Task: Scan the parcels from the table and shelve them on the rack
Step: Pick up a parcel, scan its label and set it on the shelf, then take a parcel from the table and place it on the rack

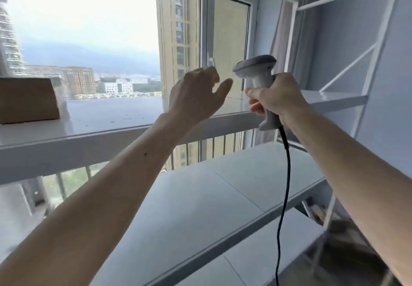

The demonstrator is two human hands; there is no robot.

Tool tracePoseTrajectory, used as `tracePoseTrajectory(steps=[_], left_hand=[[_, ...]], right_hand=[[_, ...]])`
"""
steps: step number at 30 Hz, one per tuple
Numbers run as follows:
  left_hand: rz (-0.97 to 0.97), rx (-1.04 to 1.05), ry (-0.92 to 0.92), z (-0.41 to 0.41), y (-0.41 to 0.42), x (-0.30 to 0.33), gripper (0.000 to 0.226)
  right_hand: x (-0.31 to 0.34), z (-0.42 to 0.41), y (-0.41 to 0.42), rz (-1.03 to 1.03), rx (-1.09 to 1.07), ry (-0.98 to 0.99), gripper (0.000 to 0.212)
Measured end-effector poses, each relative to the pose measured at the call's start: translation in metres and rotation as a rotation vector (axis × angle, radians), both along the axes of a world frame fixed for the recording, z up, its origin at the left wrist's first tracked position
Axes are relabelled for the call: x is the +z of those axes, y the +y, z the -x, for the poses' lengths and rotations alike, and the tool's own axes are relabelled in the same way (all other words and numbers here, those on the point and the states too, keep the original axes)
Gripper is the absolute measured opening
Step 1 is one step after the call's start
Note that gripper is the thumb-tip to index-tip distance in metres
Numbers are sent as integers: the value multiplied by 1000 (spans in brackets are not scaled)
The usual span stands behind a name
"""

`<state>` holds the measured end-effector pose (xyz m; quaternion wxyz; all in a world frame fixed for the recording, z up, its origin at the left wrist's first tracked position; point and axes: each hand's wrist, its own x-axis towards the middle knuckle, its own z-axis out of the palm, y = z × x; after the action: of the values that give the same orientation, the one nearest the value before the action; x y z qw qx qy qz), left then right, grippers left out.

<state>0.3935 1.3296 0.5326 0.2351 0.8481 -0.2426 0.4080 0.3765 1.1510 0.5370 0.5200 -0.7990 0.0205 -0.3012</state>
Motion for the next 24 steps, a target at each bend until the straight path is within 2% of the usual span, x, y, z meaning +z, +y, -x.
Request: tracePoseTrajectory(steps=[7,12,16,24], left_hand=[[-67,-225,104,-14,-146,-48,43],[-104,-369,180,-12,-269,-85,50],[-155,-439,195,-5,-361,-111,43],[-255,-599,302,8,-527,-162,47]], right_hand=[[-46,38,-148,31,-271,30,25],[-77,74,-257,63,-441,89,21],[-98,106,-341,74,-568,145,20],[-140,162,-484,28,-804,284,21]])
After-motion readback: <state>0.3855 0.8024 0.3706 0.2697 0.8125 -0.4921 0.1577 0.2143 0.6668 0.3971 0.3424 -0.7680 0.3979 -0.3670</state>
